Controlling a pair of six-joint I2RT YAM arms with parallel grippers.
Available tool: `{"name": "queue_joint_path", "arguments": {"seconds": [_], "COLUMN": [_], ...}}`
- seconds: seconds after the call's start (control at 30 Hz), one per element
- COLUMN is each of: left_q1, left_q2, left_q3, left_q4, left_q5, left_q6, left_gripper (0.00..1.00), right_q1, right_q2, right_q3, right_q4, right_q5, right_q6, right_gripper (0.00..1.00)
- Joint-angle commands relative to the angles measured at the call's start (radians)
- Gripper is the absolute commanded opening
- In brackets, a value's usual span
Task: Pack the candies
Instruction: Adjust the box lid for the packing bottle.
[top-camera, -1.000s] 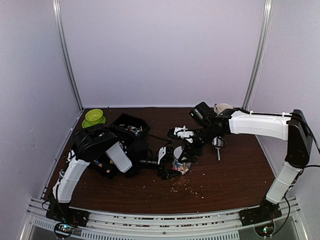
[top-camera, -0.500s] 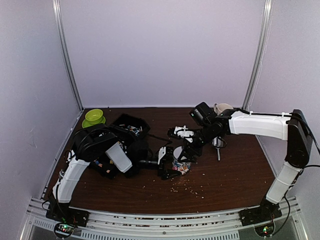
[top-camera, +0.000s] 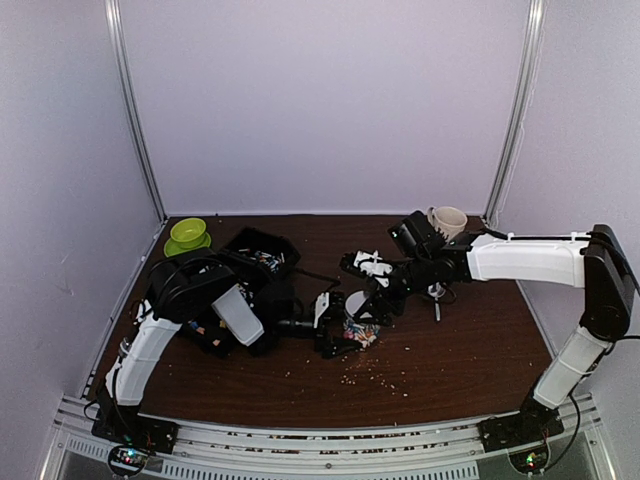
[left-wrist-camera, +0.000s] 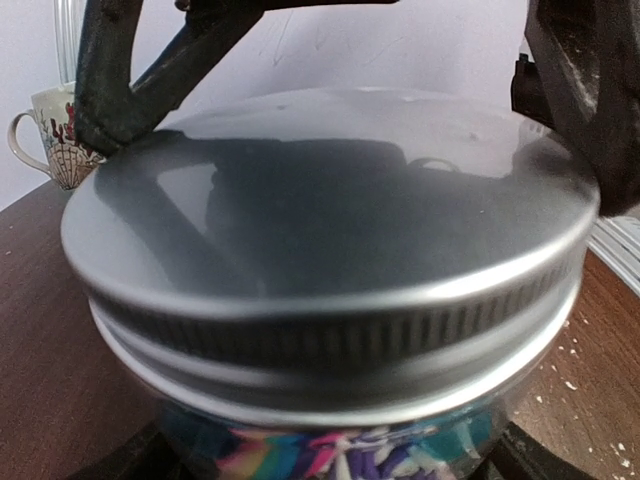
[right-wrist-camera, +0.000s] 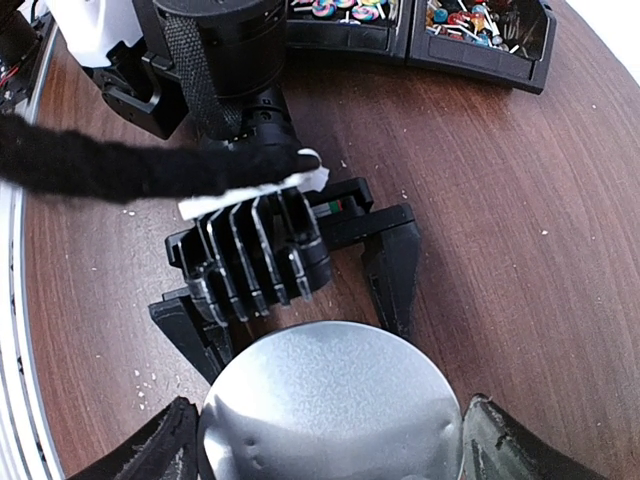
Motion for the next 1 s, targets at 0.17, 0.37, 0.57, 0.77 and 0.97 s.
{"name": "queue_joint_path", "arguments": {"seconds": [0.17, 0.37, 0.57, 0.77, 0.97], "left_q1": [0.020, 0.019, 0.020, 0.020, 0.020], "left_q2": [0.032, 0.031, 0.031, 0.030, 0.033], "left_q3": [-0.006, -0.006, -0.007, -0.009, -0.006], "left_q4": [0.017, 0.015, 0.015, 0.017, 0.017], "left_q5": [-0.009, -0.011, -0.010, -0.008, -0.002], "left_q6": [-0.025, -0.025, -0.025, -0.023, -0.024], "left_gripper": [0.91, 0.91, 0.91, 0.91, 0.91], "right_q1": [0.009, 0.019, 0.026, 0.027, 0.027], "right_q2": [-0.051, -0.116, -0.144, -0.128, -0.149], "right_q3": [-0.105, -0.204, -0.243, -0.245, -0.216], "right_q4": [0.139, 0.289, 0.377, 0.387, 0.339], "right_q5": [0.074, 0.087, 0.087, 0.063, -0.005], "right_q6": [0.093, 0.120, 0.126, 0.135, 0.124], "right_gripper": [0.85, 0.85, 0.86, 0.86, 0.89]}}
